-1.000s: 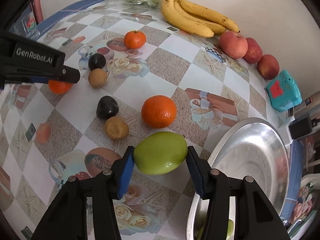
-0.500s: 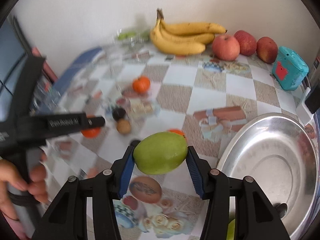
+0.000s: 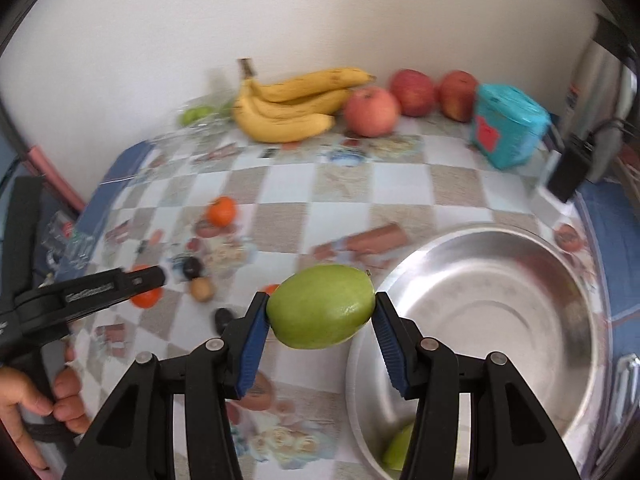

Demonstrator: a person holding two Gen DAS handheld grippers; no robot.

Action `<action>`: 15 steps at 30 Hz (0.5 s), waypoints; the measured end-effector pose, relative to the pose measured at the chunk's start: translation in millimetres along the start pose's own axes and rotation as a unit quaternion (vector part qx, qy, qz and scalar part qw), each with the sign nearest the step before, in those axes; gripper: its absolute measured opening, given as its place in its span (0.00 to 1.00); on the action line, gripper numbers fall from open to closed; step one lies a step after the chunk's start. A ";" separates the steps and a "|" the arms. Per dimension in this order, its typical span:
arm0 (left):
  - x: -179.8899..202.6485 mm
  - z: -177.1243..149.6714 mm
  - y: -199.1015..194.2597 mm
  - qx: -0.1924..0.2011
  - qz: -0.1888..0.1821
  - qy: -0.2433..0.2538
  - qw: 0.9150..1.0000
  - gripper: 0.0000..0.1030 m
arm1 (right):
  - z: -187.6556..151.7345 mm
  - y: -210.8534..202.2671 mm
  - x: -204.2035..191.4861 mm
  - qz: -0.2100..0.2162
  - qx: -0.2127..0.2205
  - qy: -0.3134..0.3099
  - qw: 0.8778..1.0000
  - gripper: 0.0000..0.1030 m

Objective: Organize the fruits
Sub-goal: 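Carry the green apple over the steel plate with the right gripper while the left lifts the tangerine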

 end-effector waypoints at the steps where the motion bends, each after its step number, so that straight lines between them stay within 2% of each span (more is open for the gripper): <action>1: 4.2 -1.1 0.6 -0.001 -0.001 0.004 1.000 0.40 | 0.4 1.3 6.7 -0.007 -0.004 0.010 1.000 0.52; 5: 32.8 -9.2 5.8 -0.012 -0.017 0.032 0.999 0.40 | 1.2 2.7 40.2 -0.021 -0.014 0.055 0.998 0.52; 8: 54.8 -16.2 8.0 -0.020 -0.027 0.055 0.998 0.40 | 1.3 -0.2 59.0 -0.050 -0.014 0.068 0.996 0.52; 11: 82.0 -26.5 12.6 -0.027 -0.032 0.089 0.995 0.40 | -1.3 -4.0 80.2 -0.066 -0.018 0.096 0.993 0.52; 15: 118.8 -43.4 20.3 -0.039 -0.058 0.134 0.989 0.40 | -6.2 -7.6 95.3 -0.091 -0.020 0.108 0.990 0.52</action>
Point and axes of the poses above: each gripper's, at about its wrist camera, not at the fingertips, and y roughly the way its jaws point, x to its right, z to its top, the point moved 1 cm from there along y, roughly the way its jaws point, and after that the axes turned 11 degrees about -z, right-handed, at the moved point
